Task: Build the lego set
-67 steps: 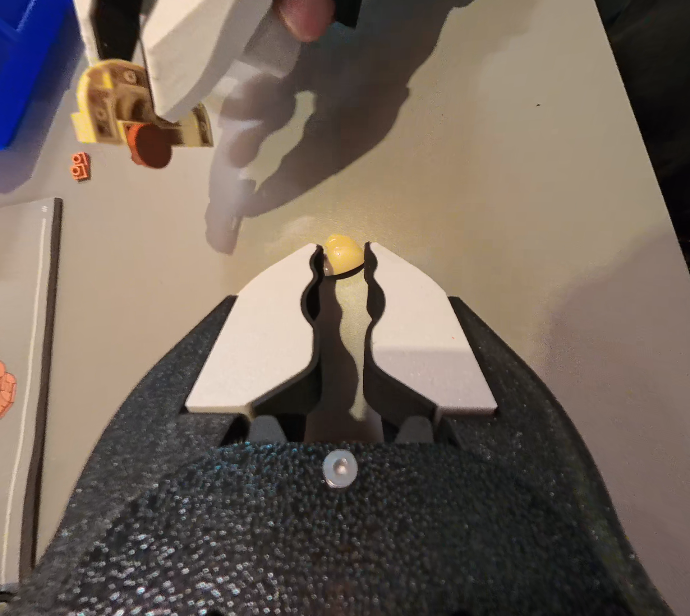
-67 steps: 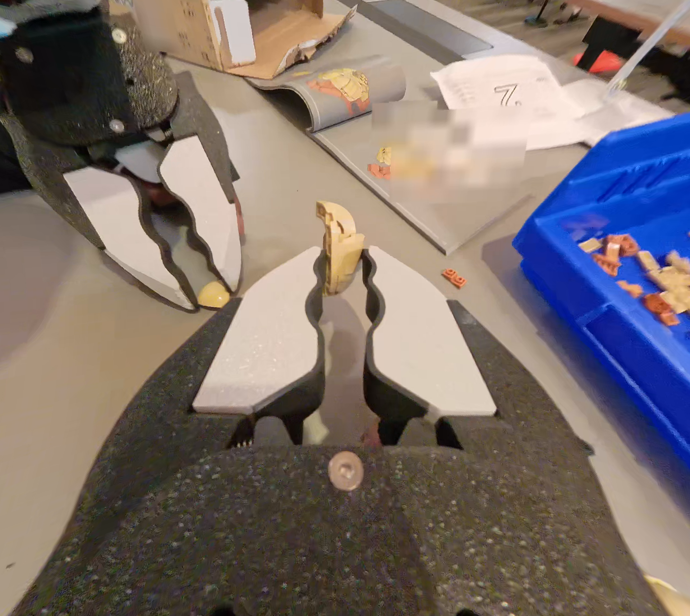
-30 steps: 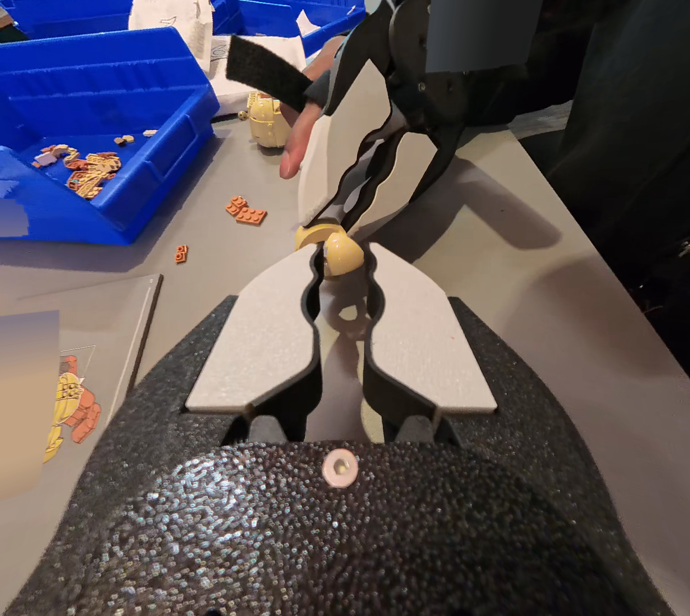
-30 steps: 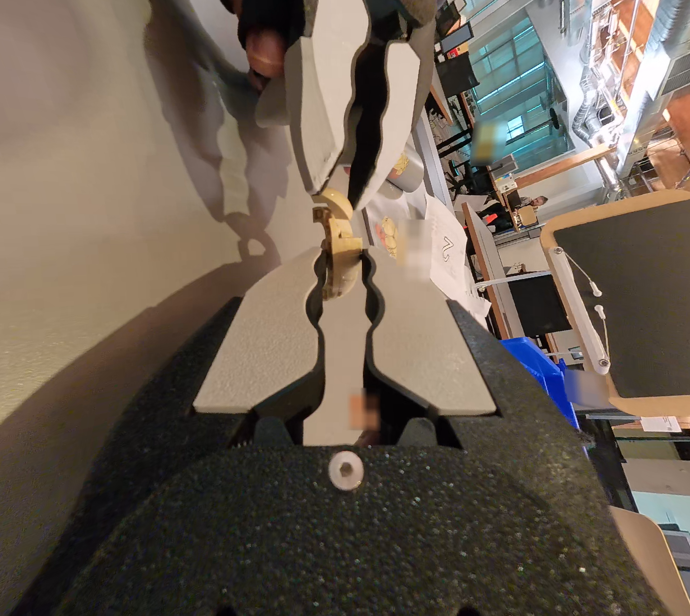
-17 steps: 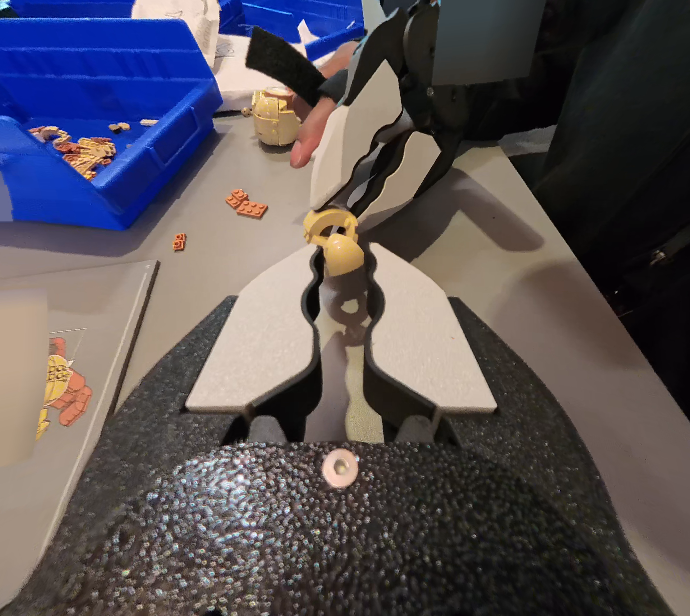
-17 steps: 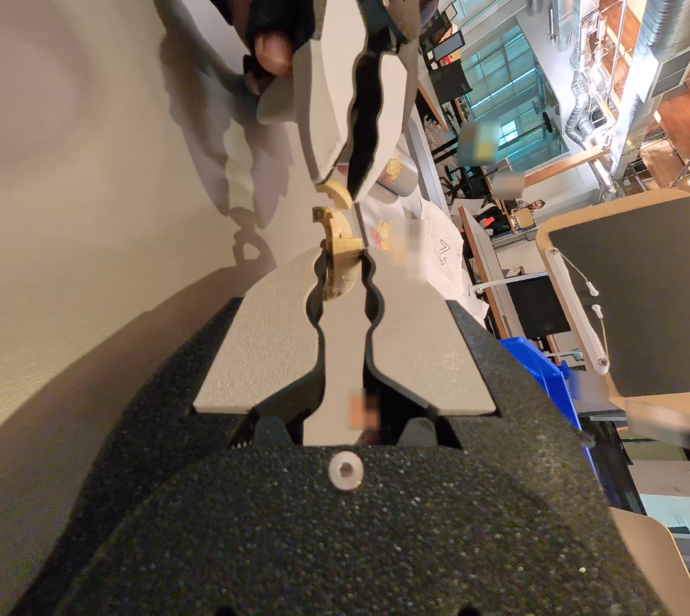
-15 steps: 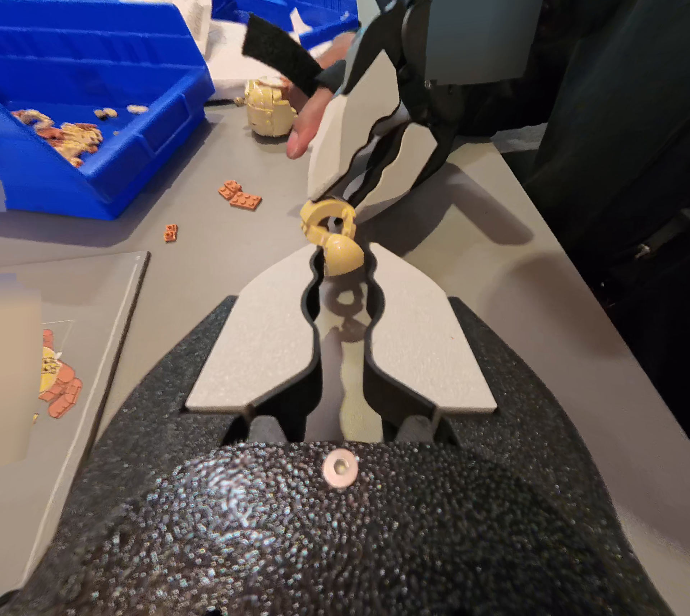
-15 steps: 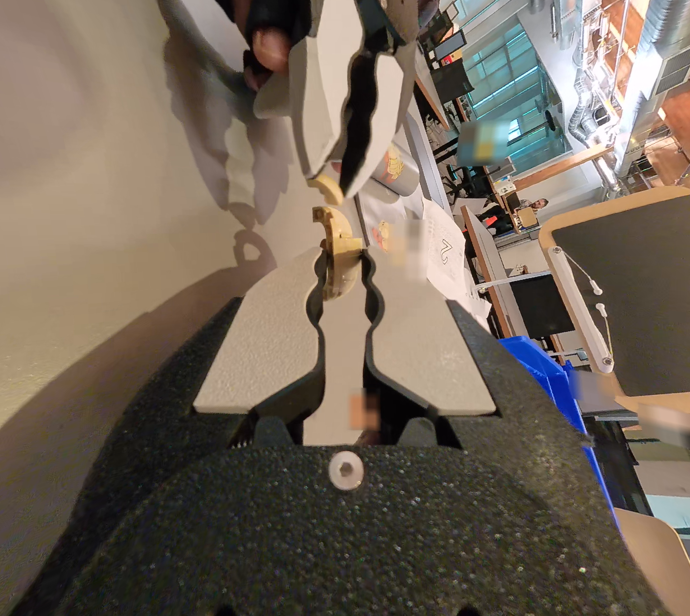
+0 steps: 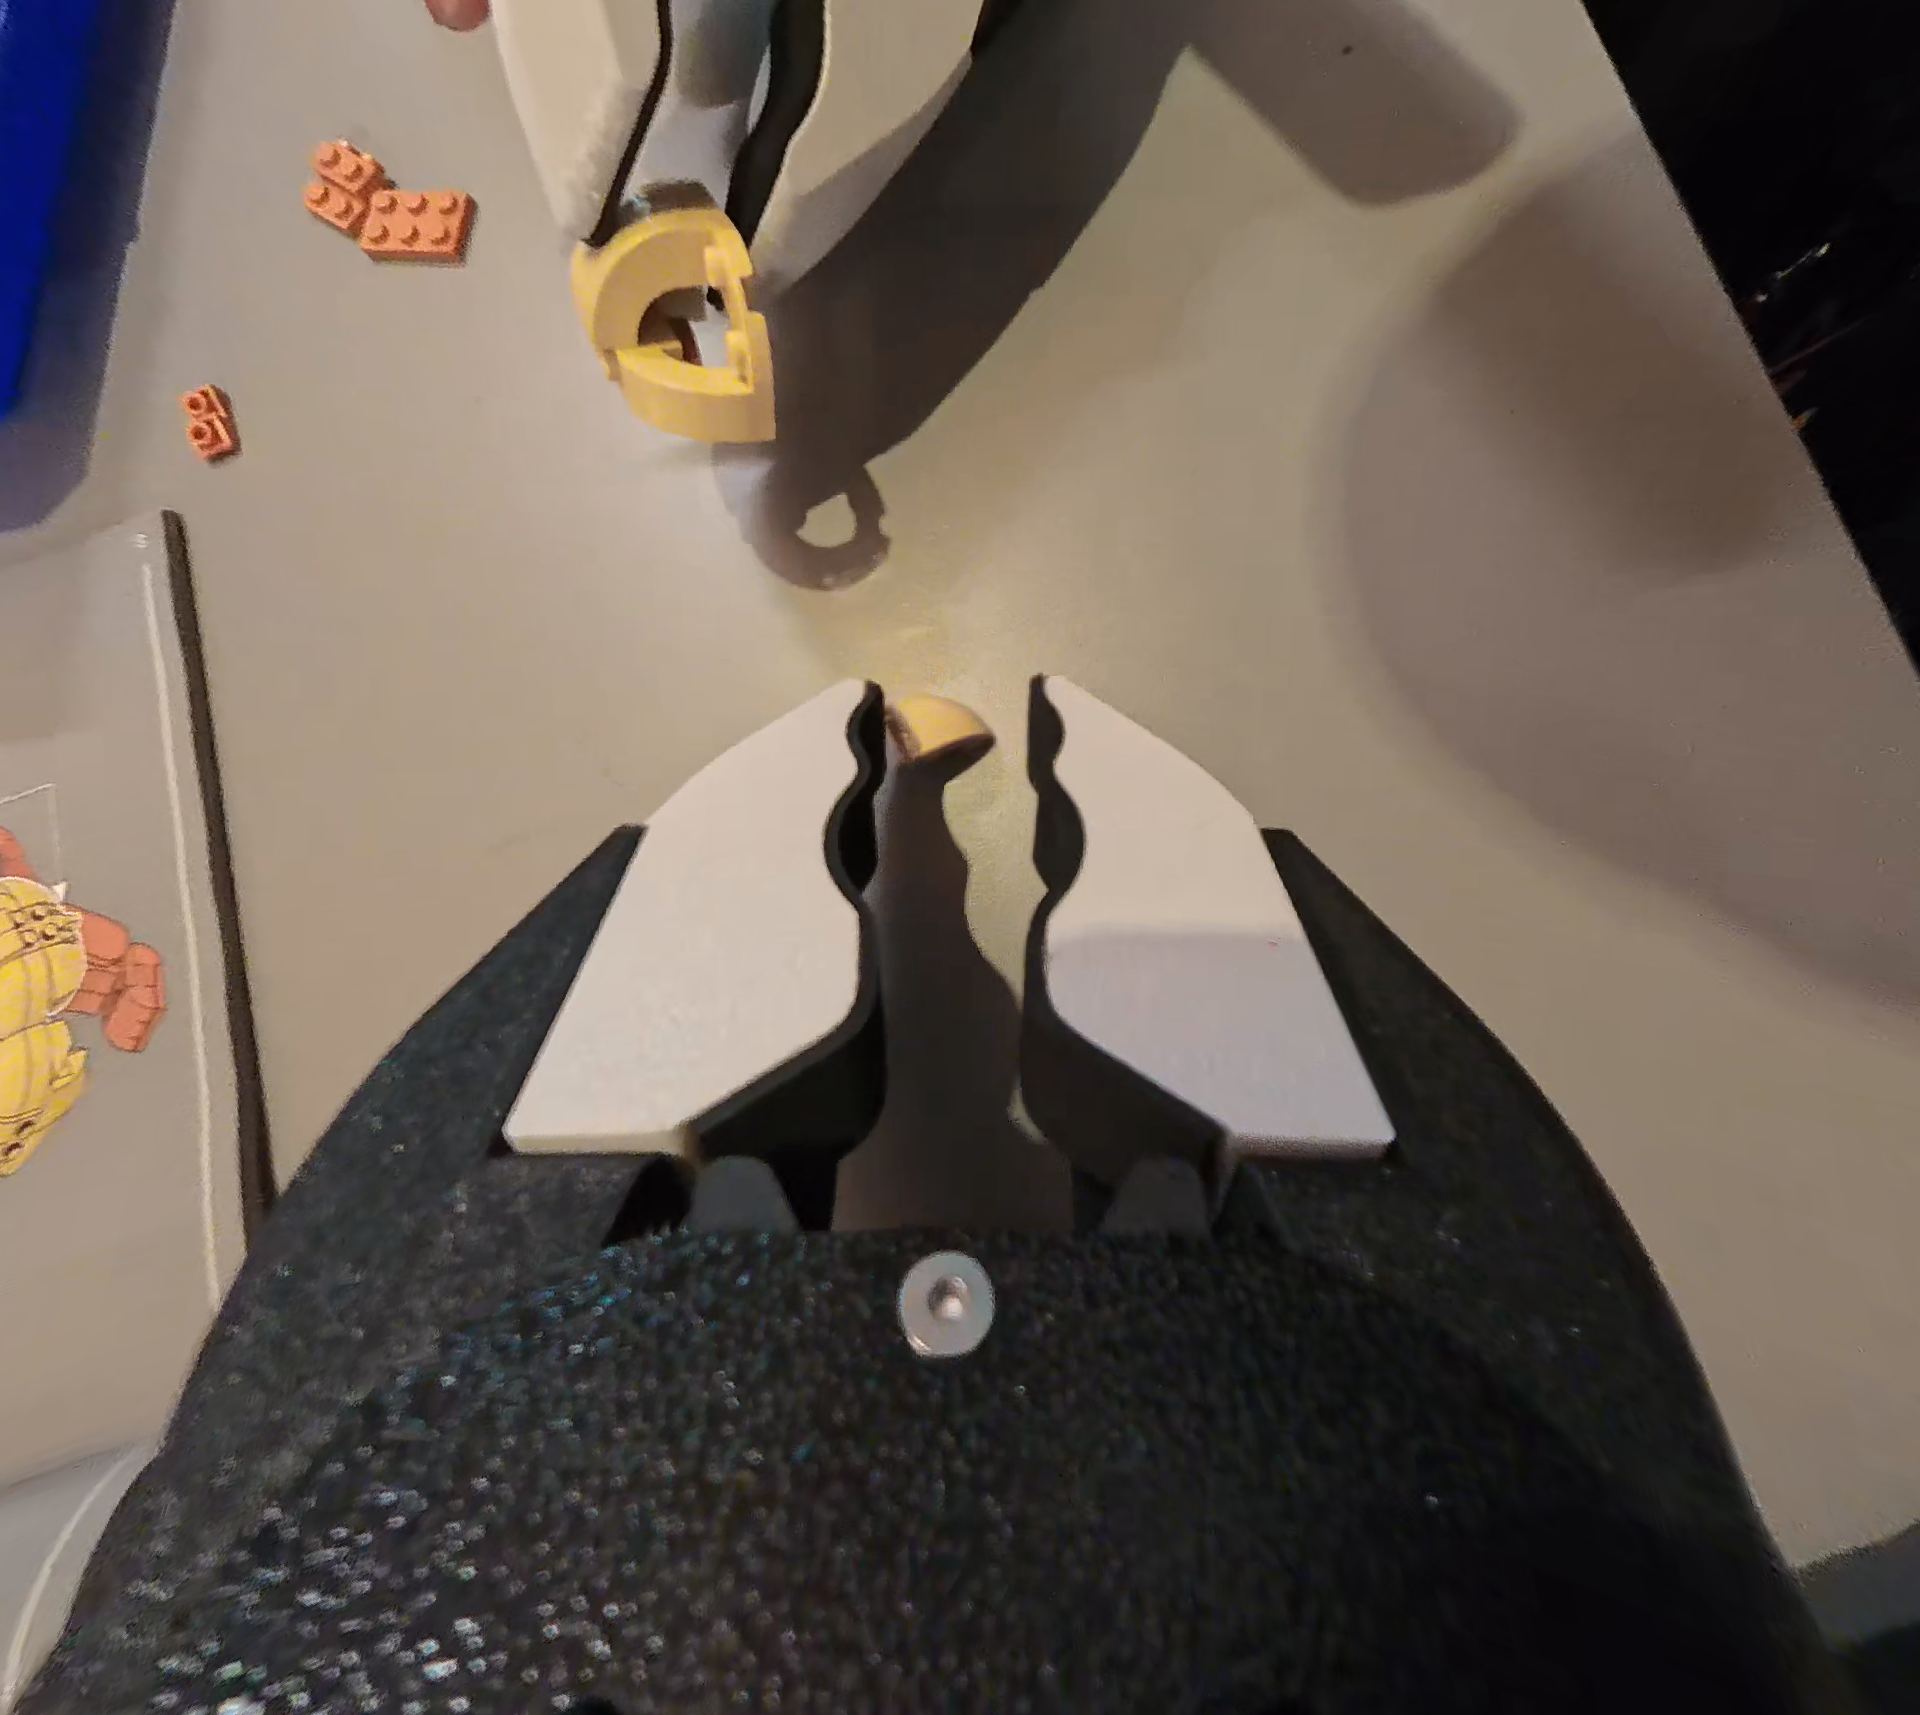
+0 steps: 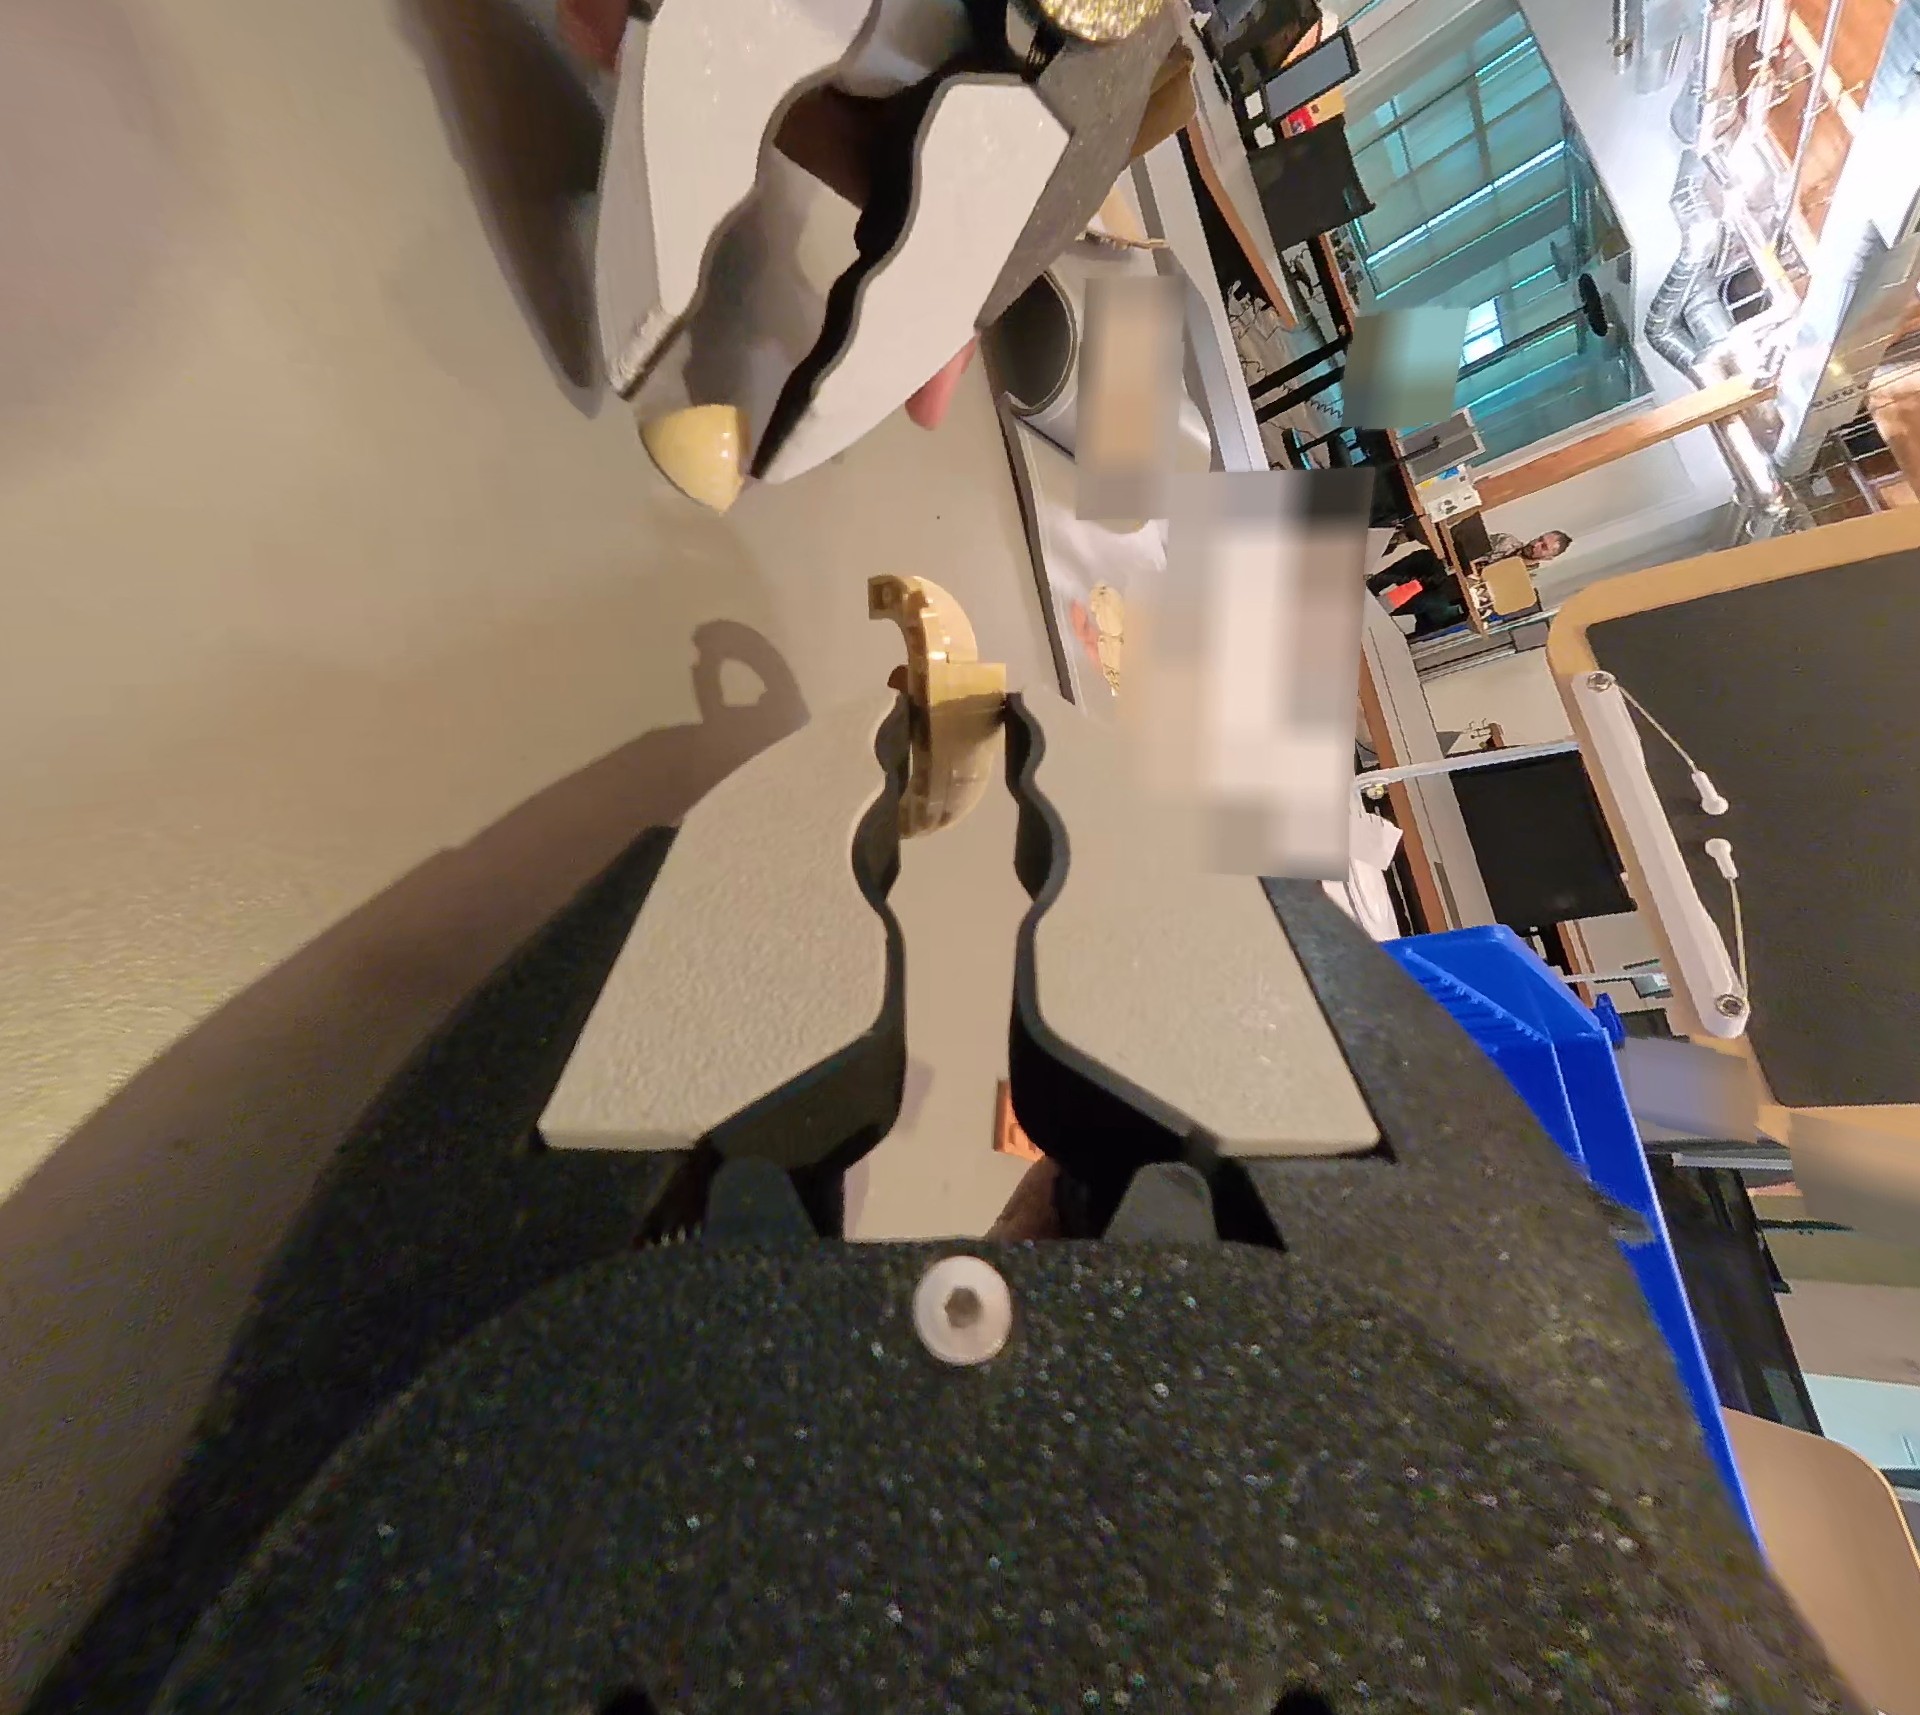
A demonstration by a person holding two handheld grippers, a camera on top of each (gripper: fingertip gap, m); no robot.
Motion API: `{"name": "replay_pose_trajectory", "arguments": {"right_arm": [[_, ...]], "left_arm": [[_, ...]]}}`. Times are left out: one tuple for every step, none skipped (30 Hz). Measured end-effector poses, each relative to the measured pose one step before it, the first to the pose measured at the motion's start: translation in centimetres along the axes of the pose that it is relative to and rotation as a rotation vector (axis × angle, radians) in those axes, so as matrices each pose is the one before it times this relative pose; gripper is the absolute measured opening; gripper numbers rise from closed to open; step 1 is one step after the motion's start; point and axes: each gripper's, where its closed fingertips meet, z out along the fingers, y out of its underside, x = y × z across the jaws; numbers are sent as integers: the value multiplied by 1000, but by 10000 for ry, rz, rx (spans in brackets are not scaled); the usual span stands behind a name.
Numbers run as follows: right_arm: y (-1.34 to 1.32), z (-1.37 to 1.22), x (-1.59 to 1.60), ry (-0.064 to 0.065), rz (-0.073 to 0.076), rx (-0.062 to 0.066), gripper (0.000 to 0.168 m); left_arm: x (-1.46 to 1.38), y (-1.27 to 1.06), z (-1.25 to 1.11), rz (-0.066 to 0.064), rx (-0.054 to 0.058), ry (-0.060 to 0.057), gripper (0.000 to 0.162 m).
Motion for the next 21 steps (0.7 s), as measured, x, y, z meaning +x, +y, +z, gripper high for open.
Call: {"name": "replay_pose_trajectory", "arguments": {"right_arm": [[20, -11, 20, 12, -7, -16, 17], [3, -10, 16, 13, -9, -7, 17], [6, -5, 14, 14, -15, -5, 17], [7, -2, 4, 16, -16, -11, 17], [27, 15, -5, 6, -15, -17, 17], [36, 16, -17, 3, -15, -19, 17], [59, 17, -19, 2, -17, -28, 17], [54, 3, 7, 13, -20, -20, 17], [2, -9, 23, 15, -15, -7, 17], [-15, -19, 14, 11, -5, 2, 17], [-59, -18, 22, 14, -8, 13, 17], [-93, -26, -7, 9, -23, 24, 17], [-88, -10, -54, -2, -40, 18, 16], [-56, -9, -48, 5, -56, -2, 16], [-36, -1, -22, 20, -67, -14, 16], [-18, -1, -22, 14, -59, -14, 16], [-25, -4, -4, 13, -36, -6, 16], [-21, -6, 18, 12, -10, -2, 16], [-6, -5, 8, 8, -5, -1, 16], [-15, -8, 19, 15, -16, 2, 16], [-14, -17, 15, 16, -18, -5, 16]], "left_arm": [[17, -86, -95, -77, 55, 5, 28], [-77, -31, -116, -101, 5, -57, 30], [-143, -40, -139, -184, 0, -112, 32], [-233, -48, -170, -309, -18, -200, 32], [-299, -55, -213, -415, -25, -283, 32], [-290, -86, -215, -506, 25, -337, 32], [-239, -73, -243, -534, 29, -368, 32], [-179, -39, -236, -518, 39, -366, 31], [-50, 80, -199, -434, -3, -305, 30], [169, 158, -117, -327, -40, -149, 28], [223, 215, -34, -308, -78, -82, 25], [161, 332, 35, -313, -199, -96, 21], [145, 379, 96, -277, -273, -97, 18], [267, 294, 126, -161, -254, -47, 15], [323, 96, 88, -55, -155, -49, 12], [398, -75, 25, 67, -86, -43, 9], [486, -273, -59, 174, 12, -3, 6], [503, -484, -82, 158, 133, 56, 4], [389, -560, -7, 51, 164, 71, 3], [176, -385, 111, -11, 72, 20, 3], [-69, -64, 228, -1, -76, -54, 5]]}}
